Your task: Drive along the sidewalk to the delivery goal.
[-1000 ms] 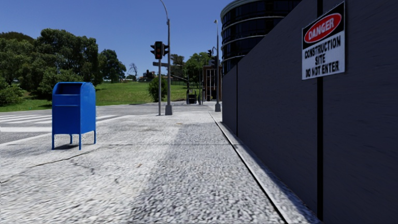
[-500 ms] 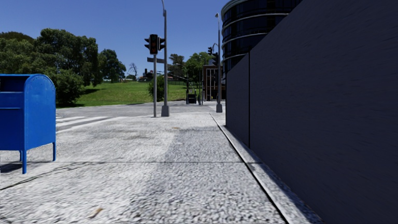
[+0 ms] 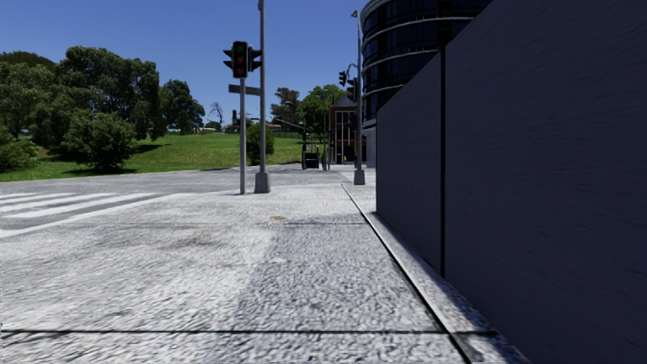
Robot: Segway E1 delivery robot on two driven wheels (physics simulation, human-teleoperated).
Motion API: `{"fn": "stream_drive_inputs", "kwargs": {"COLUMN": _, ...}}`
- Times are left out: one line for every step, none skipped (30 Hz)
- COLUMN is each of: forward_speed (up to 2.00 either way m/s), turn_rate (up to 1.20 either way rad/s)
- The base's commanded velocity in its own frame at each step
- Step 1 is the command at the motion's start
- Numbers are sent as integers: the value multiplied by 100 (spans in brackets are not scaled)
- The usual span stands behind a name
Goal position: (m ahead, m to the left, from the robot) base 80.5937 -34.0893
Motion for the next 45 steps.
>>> {"fn": "stream_drive_inputs", "kwargs": {"forward_speed": 200, "turn_rate": 0}}
{"fn": "stream_drive_inputs", "kwargs": {"forward_speed": 200, "turn_rate": 0}}
{"fn": "stream_drive_inputs", "kwargs": {"forward_speed": 200, "turn_rate": 0}}
{"fn": "stream_drive_inputs", "kwargs": {"forward_speed": 200, "turn_rate": 0}}
{"fn": "stream_drive_inputs", "kwargs": {"forward_speed": 200, "turn_rate": 0}}
{"fn": "stream_drive_inputs", "kwargs": {"forward_speed": 200, "turn_rate": 0}}
{"fn": "stream_drive_inputs", "kwargs": {"forward_speed": 200, "turn_rate": 0}}
{"fn": "stream_drive_inputs", "kwargs": {"forward_speed": 200, "turn_rate": 0}}
{"fn": "stream_drive_inputs", "kwargs": {"forward_speed": 200, "turn_rate": 0}}
{"fn": "stream_drive_inputs", "kwargs": {"forward_speed": 200, "turn_rate": 0}}
{"fn": "stream_drive_inputs", "kwargs": {"forward_speed": 200, "turn_rate": 0}}
{"fn": "stream_drive_inputs", "kwargs": {"forward_speed": 200, "turn_rate": 0}}
{"fn": "stream_drive_inputs", "kwargs": {"forward_speed": 200, "turn_rate": 0}}
{"fn": "stream_drive_inputs", "kwargs": {"forward_speed": 200, "turn_rate": 0}}
{"fn": "stream_drive_inputs", "kwargs": {"forward_speed": 200, "turn_rate": 0}}
{"fn": "stream_drive_inputs", "kwargs": {"forward_speed": 200, "turn_rate": 0}}
{"fn": "stream_drive_inputs", "kwargs": {"forward_speed": 200, "turn_rate": 0}}
{"fn": "stream_drive_inputs", "kwargs": {"forward_speed": 200, "turn_rate": 0}}
{"fn": "stream_drive_inputs", "kwargs": {"forward_speed": 200, "turn_rate": 0}}
{"fn": "stream_drive_inputs", "kwargs": {"forward_speed": 200, "turn_rate": 0}}
{"fn": "stream_drive_inputs", "kwargs": {"forward_speed": 200, "turn_rate": 0}}
{"fn": "stream_drive_inputs", "kwargs": {"forward_speed": 200, "turn_rate": 0}}
{"fn": "stream_drive_inputs", "kwargs": {"forward_speed": 200, "turn_rate": 0}}
{"fn": "stream_drive_inputs", "kwargs": {"forward_speed": 200, "turn_rate": 0}}
{"fn": "stream_drive_inputs", "kwargs": {"forward_speed": 200, "turn_rate": 0}}
{"fn": "stream_drive_inputs", "kwargs": {"forward_speed": 200, "turn_rate": 0}}
{"fn": "stream_drive_inputs", "kwargs": {"forward_speed": 200, "turn_rate": 0}}
{"fn": "stream_drive_inputs", "kwargs": {"forward_speed": 200, "turn_rate": 0}}
{"fn": "stream_drive_inputs", "kwargs": {"forward_speed": 200, "turn_rate": 0}}
{"fn": "stream_drive_inputs", "kwargs": {"forward_speed": 200, "turn_rate": 0}}
{"fn": "stream_drive_inputs", "kwargs": {"forward_speed": 200, "turn_rate": 0}}
{"fn": "stream_drive_inputs", "kwargs": {"forward_speed": 200, "turn_rate": 0}}
{"fn": "stream_drive_inputs", "kwargs": {"forward_speed": 200, "turn_rate": 0}}
{"fn": "stream_drive_inputs", "kwargs": {"forward_speed": 200, "turn_rate": 0}}
{"fn": "stream_drive_inputs", "kwargs": {"forward_speed": 200, "turn_rate": 0}}
{"fn": "stream_drive_inputs", "kwargs": {"forward_speed": 200, "turn_rate": 0}}
{"fn": "stream_drive_inputs", "kwargs": {"forward_speed": 200, "turn_rate": 0}}
{"fn": "stream_drive_inputs", "kwargs": {"forward_speed": 200, "turn_rate": 0}}
{"fn": "stream_drive_inputs", "kwargs": {"forward_speed": 200, "turn_rate": 0}}
{"fn": "stream_drive_inputs", "kwargs": {"forward_speed": 200, "turn_rate": 0}}
{"fn": "stream_drive_inputs", "kwargs": {"forward_speed": 200, "turn_rate": 0}}
{"fn": "stream_drive_inputs", "kwargs": {"forward_speed": 200, "turn_rate": 0}}
{"fn": "stream_drive_inputs", "kwargs": {"forward_speed": 200, "turn_rate": 0}}
{"fn": "stream_drive_inputs", "kwargs": {"forward_speed": 200, "turn_rate": 0}}
{"fn": "stream_drive_inputs", "kwargs": {"forward_speed": 200, "turn_rate": 0}}
